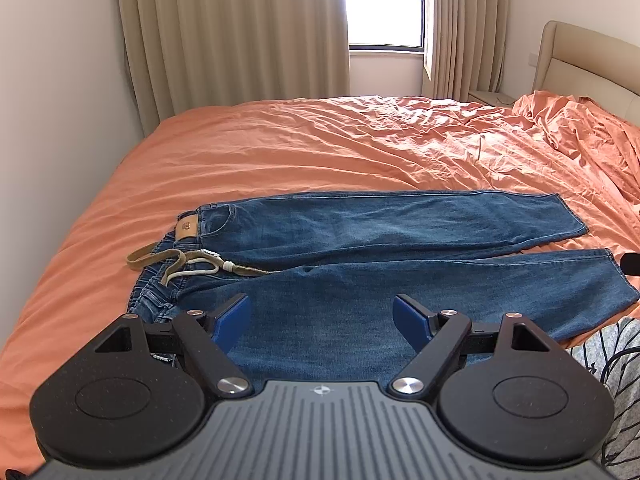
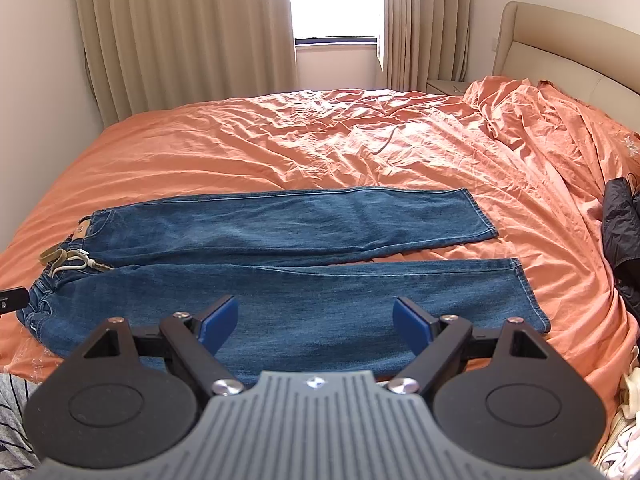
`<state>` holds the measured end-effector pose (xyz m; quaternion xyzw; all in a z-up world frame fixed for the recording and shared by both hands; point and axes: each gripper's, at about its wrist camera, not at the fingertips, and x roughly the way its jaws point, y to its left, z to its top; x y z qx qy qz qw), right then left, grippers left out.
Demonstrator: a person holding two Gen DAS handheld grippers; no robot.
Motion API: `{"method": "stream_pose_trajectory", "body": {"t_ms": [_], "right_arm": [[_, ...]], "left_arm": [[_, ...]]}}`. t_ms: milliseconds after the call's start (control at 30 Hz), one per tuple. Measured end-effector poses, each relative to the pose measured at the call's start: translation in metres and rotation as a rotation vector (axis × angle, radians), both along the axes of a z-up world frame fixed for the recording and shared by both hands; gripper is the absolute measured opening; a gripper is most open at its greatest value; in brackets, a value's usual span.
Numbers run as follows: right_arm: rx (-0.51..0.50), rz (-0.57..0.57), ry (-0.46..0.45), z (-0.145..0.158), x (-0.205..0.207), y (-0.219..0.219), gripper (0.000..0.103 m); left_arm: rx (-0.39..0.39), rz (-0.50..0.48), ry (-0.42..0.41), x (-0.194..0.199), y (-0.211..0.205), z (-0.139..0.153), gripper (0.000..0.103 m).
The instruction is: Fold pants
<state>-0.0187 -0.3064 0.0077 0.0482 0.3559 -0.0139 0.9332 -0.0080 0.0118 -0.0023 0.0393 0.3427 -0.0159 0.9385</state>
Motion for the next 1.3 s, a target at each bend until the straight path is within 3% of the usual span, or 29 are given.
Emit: {"method": "stream_pose_trajectory", "body": {"t_ms": [1300], "right_arm": [[0.005, 0.018, 0.012, -0.0007, 0.0037, 0.0011, 0.081]], "left_arm": [[-0.005, -0.003, 0.019, -0.0029, -0.0045, -0.0024, 0.094]]}}
